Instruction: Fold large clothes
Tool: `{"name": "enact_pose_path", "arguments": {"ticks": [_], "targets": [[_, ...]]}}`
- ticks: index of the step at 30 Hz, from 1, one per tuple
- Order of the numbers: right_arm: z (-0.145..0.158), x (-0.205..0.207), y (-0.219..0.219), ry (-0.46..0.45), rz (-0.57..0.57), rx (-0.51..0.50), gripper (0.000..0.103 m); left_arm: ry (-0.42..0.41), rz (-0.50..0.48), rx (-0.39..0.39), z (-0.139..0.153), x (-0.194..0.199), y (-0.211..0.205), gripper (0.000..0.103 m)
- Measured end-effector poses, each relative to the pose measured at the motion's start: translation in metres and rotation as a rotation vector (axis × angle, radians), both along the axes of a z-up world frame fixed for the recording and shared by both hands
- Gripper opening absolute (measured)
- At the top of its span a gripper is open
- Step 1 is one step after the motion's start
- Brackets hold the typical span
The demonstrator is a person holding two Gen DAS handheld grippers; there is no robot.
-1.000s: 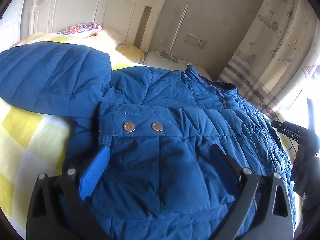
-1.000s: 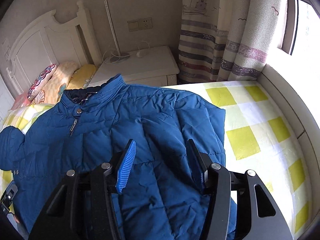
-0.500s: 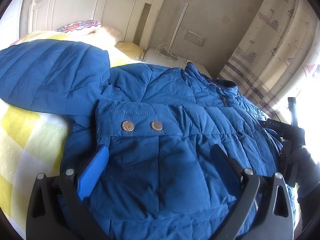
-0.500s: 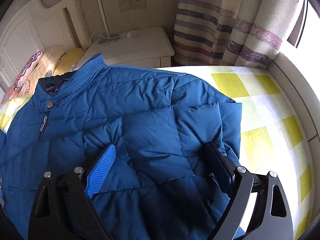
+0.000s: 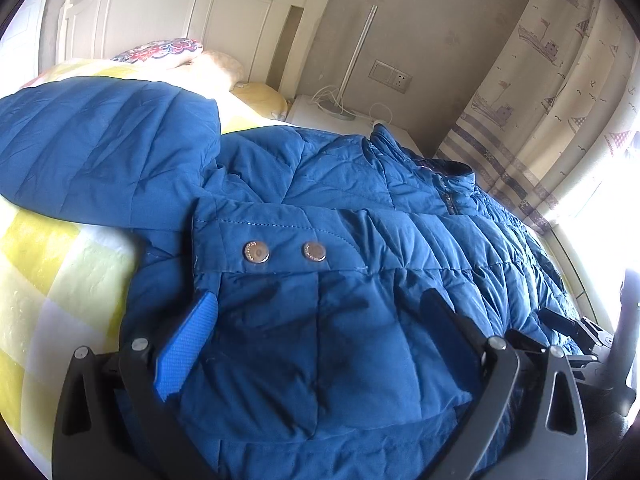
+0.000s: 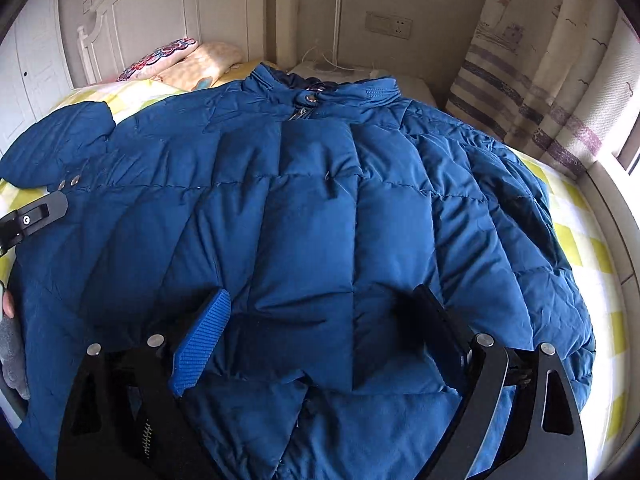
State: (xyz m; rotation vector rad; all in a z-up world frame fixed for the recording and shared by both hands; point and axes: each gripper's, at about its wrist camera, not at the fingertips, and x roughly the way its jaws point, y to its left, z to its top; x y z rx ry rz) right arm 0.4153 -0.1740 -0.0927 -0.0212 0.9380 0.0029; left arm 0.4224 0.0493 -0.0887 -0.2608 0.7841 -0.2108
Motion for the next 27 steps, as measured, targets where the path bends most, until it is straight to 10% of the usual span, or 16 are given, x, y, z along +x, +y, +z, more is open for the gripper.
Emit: {"name": "enact_pose_path", "arguments": {"ticks": [7, 13, 21, 23, 25, 27], "targets": [[0.016, -0.038, 0.026, -0.064, 0.030, -0.015, 0.088, -0.141, 0.107, -0.259, 0.021, -0.026, 0.055, 0.099], [-0.002, -0.048, 0.009, -0.113, -0.029, 0.047, 0.089, -0.221, 0.502, -0.552, 0.031, -0.055, 0.207, 0.099], [0.010, -0.071, -0.029, -0.267, -0.163, 0.228, 0.085, -0.116, 0.799, -0.608, 0.014, -0.014, 0.363, 0.098], [0.011, -0.073, -0.032, -0.277, -0.170, 0.244, 0.085, -0.096, 0.799, -0.597, 0.017, 0.003, 0.374, 0.083], [0.011, -0.073, -0.033, -0.281, -0.175, 0.245, 0.085, -0.051, 0.800, -0.599, 0.017, 0.015, 0.378, 0.012], [0.014, -0.077, -0.035, -0.307, -0.182, 0.255, 0.085, -0.111, 0.805, -0.532, 0.038, 0.015, 0.362, 0.009]]}}
